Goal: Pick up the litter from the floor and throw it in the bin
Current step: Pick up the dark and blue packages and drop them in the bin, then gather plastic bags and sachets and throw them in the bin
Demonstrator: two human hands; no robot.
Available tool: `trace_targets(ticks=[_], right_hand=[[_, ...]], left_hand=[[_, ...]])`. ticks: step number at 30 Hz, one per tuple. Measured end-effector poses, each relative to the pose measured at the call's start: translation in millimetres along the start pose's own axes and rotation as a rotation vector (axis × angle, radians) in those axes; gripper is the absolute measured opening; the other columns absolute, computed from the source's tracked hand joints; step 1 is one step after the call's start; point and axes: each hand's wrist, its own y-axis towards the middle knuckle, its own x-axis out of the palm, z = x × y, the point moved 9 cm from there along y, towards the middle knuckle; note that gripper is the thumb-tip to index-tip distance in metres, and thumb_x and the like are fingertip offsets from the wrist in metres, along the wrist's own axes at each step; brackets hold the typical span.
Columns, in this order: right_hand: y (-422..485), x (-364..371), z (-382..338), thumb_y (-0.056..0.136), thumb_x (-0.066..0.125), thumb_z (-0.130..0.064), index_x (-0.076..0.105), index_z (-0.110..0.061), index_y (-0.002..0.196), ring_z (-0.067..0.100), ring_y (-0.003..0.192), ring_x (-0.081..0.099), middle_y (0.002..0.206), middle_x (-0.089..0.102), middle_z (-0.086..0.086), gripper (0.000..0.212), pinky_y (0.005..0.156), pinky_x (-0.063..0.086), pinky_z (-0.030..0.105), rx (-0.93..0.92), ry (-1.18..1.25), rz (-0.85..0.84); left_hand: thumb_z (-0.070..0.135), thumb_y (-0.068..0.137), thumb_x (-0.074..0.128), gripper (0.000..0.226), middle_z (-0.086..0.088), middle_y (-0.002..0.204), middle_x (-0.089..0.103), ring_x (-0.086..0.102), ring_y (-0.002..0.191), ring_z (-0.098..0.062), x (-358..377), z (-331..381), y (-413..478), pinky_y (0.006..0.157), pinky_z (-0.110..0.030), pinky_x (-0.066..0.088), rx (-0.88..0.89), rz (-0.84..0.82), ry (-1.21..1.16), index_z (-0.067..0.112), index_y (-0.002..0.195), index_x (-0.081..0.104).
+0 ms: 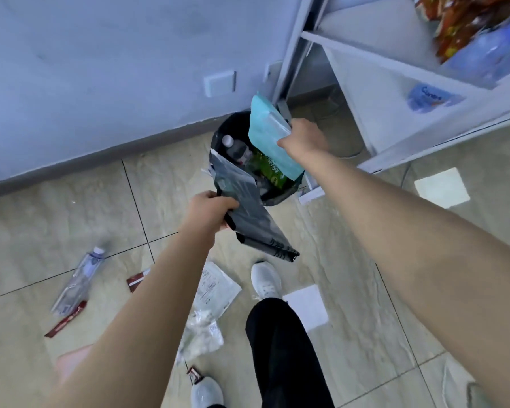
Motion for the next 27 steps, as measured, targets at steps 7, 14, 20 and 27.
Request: trace_targets(ticks=[7,14,20,27], right_hand=[[74.0,42.9,0.4,0.081,0.068,-0.042,0.050,-0.009,0.124,0.033,0.113,0.054,0.126,0.058,0.011,0.057,0.082,0.046,0.036,-0.120,-0.178,-0.175],[82.6,48.2,1.9,0.080,0.064,-0.051,0.046,-0.009,0.132,0.032,0.125,0.046,0.137,0.050,0.011,0.069,0.098,0.043,0.042,-0.153,-0.186,-0.261],[42.6,36.6,-22.1,0.079,0.061,-0.054,0.041,-0.009,0.136,0.032,0.123,0.047,0.137,0.049,0.012,0.075,0.095,0.043,0.040,-0.180,-0.100,-0.228],[-83.0,57.1,-68.2,0.079,0.063,-0.051,0.040,-0.007,0.137,0.031,0.127,0.044,0.138,0.049,0.012,0.076,0.100,0.041,0.038,-0.198,0.067,-0.216]], left_hand=[[0.007,0.086,0.062,0.017,-0.011,0.076,0.057,0.058,0.064,-0.019,60.7,14.5,52.0,0.050,-0.022,0.056,-0.188,-0.062,-0.080,0.000,0.101,0.058],[0.038,0.084,0.064,0.041,-0.006,0.103,0.061,0.058,0.088,-0.021,59.6,13.5,64.5,0.076,-0.030,0.051,-0.142,-0.066,0.185,0.013,0.116,0.058],[0.048,0.076,0.066,0.043,-0.006,0.080,0.059,0.059,0.075,-0.019,17.5,-13.1,42.7,0.054,-0.027,0.032,0.005,-0.014,0.514,0.007,0.086,0.059],[0.055,0.071,0.066,0.079,-0.009,0.127,0.059,0.054,0.116,-0.028,-78.7,-113.0,-26.7,0.083,-0.035,0.040,0.007,0.073,0.640,0.012,0.134,0.045]])
